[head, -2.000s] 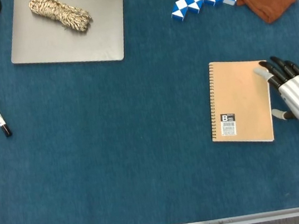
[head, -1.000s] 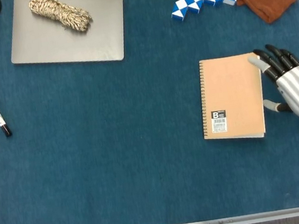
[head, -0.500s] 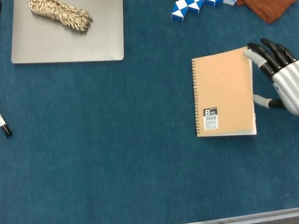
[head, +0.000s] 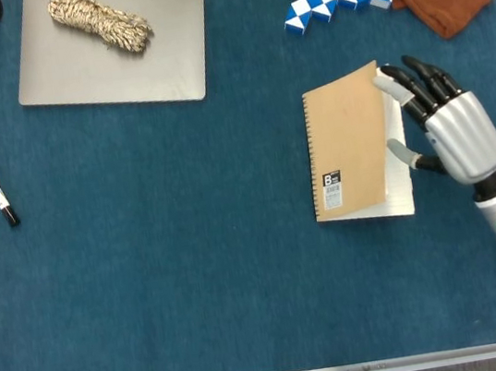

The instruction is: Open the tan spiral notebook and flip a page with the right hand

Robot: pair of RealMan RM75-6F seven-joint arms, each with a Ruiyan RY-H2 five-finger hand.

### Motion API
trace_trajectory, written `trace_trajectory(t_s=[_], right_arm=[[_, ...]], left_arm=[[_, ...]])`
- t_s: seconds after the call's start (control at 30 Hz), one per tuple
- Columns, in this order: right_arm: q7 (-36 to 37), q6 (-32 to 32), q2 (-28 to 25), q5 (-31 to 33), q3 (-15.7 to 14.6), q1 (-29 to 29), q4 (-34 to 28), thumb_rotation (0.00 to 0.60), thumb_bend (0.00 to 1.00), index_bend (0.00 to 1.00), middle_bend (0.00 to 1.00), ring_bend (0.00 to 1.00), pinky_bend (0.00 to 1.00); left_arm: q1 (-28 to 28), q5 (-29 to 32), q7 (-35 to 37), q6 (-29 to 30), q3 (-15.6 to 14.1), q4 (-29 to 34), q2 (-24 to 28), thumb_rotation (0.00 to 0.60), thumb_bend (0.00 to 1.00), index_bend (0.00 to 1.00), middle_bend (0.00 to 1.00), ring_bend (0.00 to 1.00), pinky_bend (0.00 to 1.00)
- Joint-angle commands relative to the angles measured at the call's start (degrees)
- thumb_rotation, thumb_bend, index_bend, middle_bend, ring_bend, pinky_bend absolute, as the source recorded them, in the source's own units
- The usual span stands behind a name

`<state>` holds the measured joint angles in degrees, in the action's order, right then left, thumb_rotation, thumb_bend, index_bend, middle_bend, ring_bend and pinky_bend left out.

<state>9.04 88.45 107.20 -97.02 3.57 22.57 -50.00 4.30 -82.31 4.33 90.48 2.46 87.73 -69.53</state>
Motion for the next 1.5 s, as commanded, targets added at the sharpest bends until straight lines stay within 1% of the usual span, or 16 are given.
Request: trace_trajectory(t_s=[0.03,0.13,0.3,0.4,0.47,0.73,0.9,1.07,1.33,1.5], right_arm=[[0.07,-0.30,0.60,0.10,0.22,0.56,0.44,0.600,0.25,0.16,0.17,0.08,0.19],[0.32,-0.83,1.50,0.17,0.49,1.51,1.19,0.600,0.27,0.16,0.17,0.08,0.19],[1.24,-1.71,3.32,0.43,1.16,3.33,3.03,0.600,0.33,0.17,0.17,0.08,0.19],[1.69,-2.23,4.30,0.51,1.38,4.35,4.14,0.600,0.36,0.22,0.17,0.08,0.19],[1.83,-2.43,5.01,0.54,1.47,4.96,4.87,0.600,0.36,0.23,0.17,0.08,0.19],[3.28,-2.38,7.87,1.09,2.57,7.21,6.78,0.600,0.36,0.24,0.17,0.08,0.19],[4.52,-1.78,10.02,1.38,3.84,9.23,7.86,0.600,0.36,0.24,0.18,0.08,0.19],[5.36,-1.97,12.09,1.47,4.48,11.33,9.24,0.600,0.36,0.24,0.18,0.08,0.19],[5.96,-3.71,15.54,1.76,5.27,15.10,11.44,0.600,0.37,0.24,0.18,0.08,0.19],[6.15,-5.24,17.45,1.97,5.14,16.96,13.20,0.600,0.36,0.24,0.18,0.08,0.19]], left_arm=[[0.11,-0.04,0.13,0.07,-0.08,-0.08,-0.06,0.600,0.06,0.27,0.23,0.20,0.36],[0.02,0.02,0.22,-0.05,0.03,-0.20,-0.06,0.600,0.06,0.27,0.23,0.20,0.36],[0.03,0.08,0.38,-0.08,0.10,-0.33,-0.06,0.600,0.06,0.27,0.23,0.20,0.36],[0.07,0.23,0.59,-0.12,0.16,-0.52,-0.10,0.600,0.06,0.27,0.23,0.20,0.36],[0.16,0.28,0.70,-0.09,0.14,-0.61,-0.11,0.600,0.06,0.27,0.23,0.20,0.36],[0.21,0.41,1.08,-0.23,0.19,-0.89,-0.13,0.600,0.06,0.27,0.23,0.20,0.36],[0.12,0.43,1.07,-0.32,0.30,-0.84,-0.08,0.600,0.06,0.27,0.23,0.20,0.36],[0.27,0.17,0.93,-0.06,0.16,-0.65,-0.05,0.600,0.06,0.27,0.23,0.20,0.36],[0.23,0.09,0.72,0.01,0.25,-0.27,0.31,0.600,0.06,0.27,0.23,0.20,0.36],[0.40,0.22,0.92,0.08,0.22,-0.37,0.35,0.600,0.06,0.27,0.23,0.20,0.36]])
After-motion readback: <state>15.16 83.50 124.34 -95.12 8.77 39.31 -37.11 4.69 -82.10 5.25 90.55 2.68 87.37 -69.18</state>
